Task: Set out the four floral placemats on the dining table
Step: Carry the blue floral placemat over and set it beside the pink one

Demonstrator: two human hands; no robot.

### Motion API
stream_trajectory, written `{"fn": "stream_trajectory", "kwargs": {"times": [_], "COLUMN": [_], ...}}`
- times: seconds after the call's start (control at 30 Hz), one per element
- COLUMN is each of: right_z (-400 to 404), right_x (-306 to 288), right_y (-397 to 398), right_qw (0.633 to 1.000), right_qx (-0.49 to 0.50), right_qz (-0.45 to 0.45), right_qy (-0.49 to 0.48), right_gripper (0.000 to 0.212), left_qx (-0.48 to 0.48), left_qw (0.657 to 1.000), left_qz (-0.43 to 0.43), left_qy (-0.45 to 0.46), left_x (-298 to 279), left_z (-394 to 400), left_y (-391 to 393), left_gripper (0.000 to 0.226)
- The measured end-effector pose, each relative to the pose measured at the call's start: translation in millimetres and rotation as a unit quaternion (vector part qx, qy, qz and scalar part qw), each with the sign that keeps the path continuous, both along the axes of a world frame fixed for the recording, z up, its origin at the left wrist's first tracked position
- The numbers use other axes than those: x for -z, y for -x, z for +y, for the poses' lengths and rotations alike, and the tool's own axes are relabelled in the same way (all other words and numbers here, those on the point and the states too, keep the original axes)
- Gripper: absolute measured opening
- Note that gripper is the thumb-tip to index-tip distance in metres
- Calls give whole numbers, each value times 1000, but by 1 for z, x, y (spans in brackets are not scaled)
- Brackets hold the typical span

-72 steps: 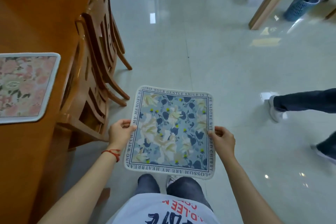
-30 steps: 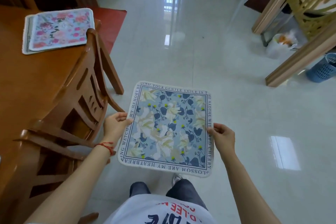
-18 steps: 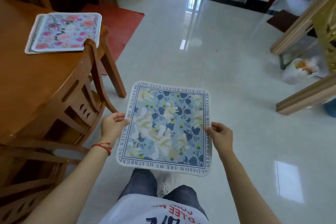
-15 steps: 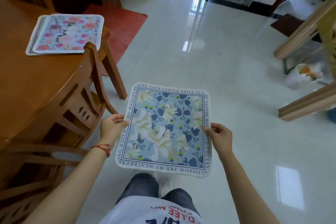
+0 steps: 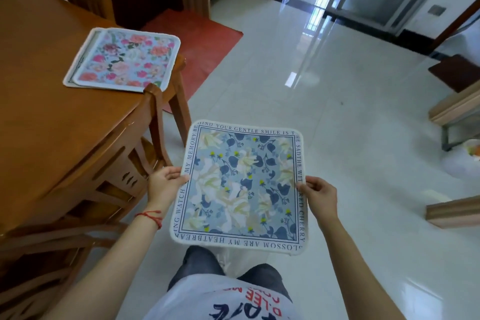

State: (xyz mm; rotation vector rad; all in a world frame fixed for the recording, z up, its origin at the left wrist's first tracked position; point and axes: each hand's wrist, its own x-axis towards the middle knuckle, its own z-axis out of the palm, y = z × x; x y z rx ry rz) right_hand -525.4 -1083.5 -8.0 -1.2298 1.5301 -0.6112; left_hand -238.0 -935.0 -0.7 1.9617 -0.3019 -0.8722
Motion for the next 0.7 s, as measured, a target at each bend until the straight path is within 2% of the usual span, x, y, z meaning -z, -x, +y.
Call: {"fn": "stream_trajectory", "kwargs": {"times": [0.2, 0.4, 0.7], "right_z": [-38, -80, -133], "right_x": [-6, -14, -39], "right_y": [-27, -53, -105], "right_qw": [998, 989, 950], "right_qx": [-65, -147, -305], "right_qz": [-12, -28, -57], "right_qy": [-1, 2, 13], "right_gripper": [13, 13, 10], "left_qx": [-51, -149, -307], "left_qw": [999, 989, 951], "left_qz": [-2, -8, -25], "left_qy": [2, 3, 28], "left_x": [-7, -13, -38], "left_z": [-4, -7, 3], "left_y": [-7, 2, 27], "left_gripper": [15, 15, 15]}}
